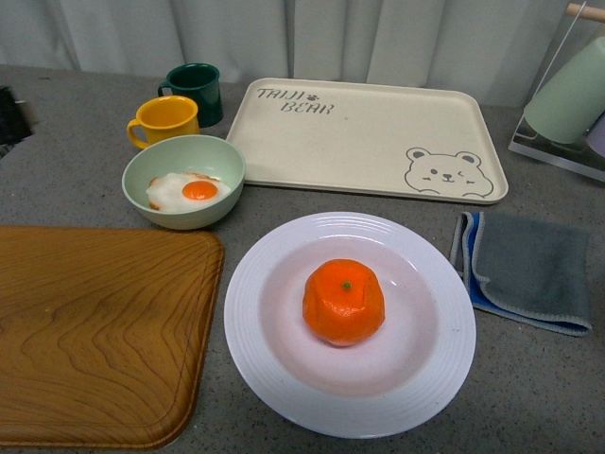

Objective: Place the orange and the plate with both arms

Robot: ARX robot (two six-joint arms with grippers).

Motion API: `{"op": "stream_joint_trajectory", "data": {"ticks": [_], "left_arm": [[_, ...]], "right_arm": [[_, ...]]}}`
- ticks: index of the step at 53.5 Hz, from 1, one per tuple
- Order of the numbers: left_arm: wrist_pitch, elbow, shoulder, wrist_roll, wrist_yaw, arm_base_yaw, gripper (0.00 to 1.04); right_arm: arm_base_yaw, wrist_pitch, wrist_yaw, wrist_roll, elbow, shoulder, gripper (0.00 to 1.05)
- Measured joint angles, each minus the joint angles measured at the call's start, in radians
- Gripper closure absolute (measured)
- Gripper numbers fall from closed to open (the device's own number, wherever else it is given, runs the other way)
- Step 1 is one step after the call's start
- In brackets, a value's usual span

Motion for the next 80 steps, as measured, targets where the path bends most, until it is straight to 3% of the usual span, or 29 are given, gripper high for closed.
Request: {"op": "stream_joint_trajectory", "data": {"ticks": [6, 28, 32, 37, 80], "left_arm": [[-0.091, -0.063, -0.187, 0.007, 0.071, 0.063, 1.01], [-0.38, -0.164, -0.573, 0.008, 0.188, 0.189, 1.01], [-0.439, -0.166, -0.639, 0.009, 0.268, 0.246, 1.01], [-0.497, -0.167, -0.707, 0.008, 0.277, 0.285, 1.01], [-0.865, -0.167, -1.099, 0.009, 0.287, 0.289, 1.01]], "right_arm": [[0.0, 0.0, 0.0, 0.0, 0.0, 0.0, 0.09], [0.0, 0.0, 0.0, 0.0, 0.0, 0.0, 0.09], [0.0, 0.0, 0.0, 0.0, 0.0, 0.0, 0.09], [0.0, 0.0, 0.001, 0.0, 0.0, 0.0, 0.09], [0.0, 0.0, 0.0, 0.0, 0.0, 0.0, 0.09]]}}
